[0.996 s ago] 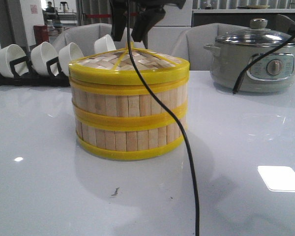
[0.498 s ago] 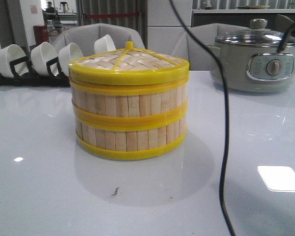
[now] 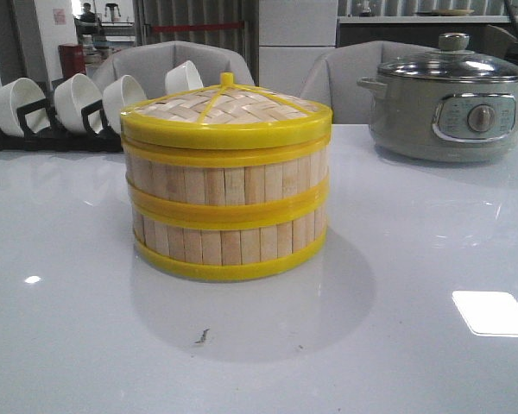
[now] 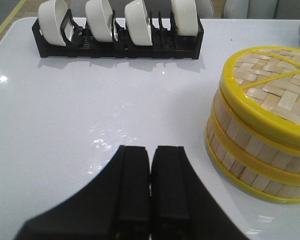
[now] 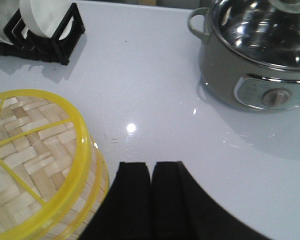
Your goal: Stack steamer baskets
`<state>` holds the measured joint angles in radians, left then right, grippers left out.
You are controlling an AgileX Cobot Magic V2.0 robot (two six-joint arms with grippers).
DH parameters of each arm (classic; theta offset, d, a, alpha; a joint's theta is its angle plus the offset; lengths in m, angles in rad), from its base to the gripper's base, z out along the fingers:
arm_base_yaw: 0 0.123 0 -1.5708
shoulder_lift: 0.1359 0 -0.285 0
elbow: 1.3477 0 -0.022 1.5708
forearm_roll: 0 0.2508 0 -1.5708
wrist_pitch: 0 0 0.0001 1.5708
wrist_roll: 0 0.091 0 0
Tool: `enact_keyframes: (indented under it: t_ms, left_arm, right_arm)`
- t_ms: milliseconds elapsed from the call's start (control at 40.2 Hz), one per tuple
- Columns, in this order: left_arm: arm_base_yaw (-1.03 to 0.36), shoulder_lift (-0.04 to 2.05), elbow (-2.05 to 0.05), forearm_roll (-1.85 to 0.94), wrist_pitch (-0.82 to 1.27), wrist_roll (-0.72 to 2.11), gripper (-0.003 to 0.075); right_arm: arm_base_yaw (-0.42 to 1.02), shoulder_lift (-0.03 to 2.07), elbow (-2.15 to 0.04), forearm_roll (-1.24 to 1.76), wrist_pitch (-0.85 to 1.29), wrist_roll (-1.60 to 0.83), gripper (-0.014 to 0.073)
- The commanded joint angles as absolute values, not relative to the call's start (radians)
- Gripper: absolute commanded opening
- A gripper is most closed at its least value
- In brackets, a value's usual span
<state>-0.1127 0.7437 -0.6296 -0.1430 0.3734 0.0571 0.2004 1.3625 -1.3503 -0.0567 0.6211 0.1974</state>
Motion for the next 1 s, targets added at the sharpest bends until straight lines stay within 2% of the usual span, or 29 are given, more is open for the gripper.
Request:
enact_keyframes:
  t_ms: [0,249,622,797,971]
  left_arm:
    - [-0.112,0.738,-0.659,-0.153,0.288,0.05,0.009]
    - [-0.112,0.738,-0.659,-0.153,0.288,0.05,0.009]
    - [-0.112,0.738,-0.659,-0.153,0.288,0.05,0.009]
    - [-0.112,0.738,-0.659,-0.153,0.288,0.05,0.009]
    - [-0.112,0.738,-0.659,-0.153,0.288,0.05,0.009]
  right_arm:
    - [0.155,1.198,-1.212,-0.073,0.423,0.19,0.0055]
    - [0.038,0.919,-0.855,-0.073,0.311,0.19,0.0055]
    - [-0.095,0.618,-0.527,-0.073,0.232,0.19,0.0055]
    - [-0.095,0.555,-0.413,-0.073,0.189,0.19,0.0055]
    - [-0.095,0.546,-0.394,-0.073,0.17,0.19,0.0055]
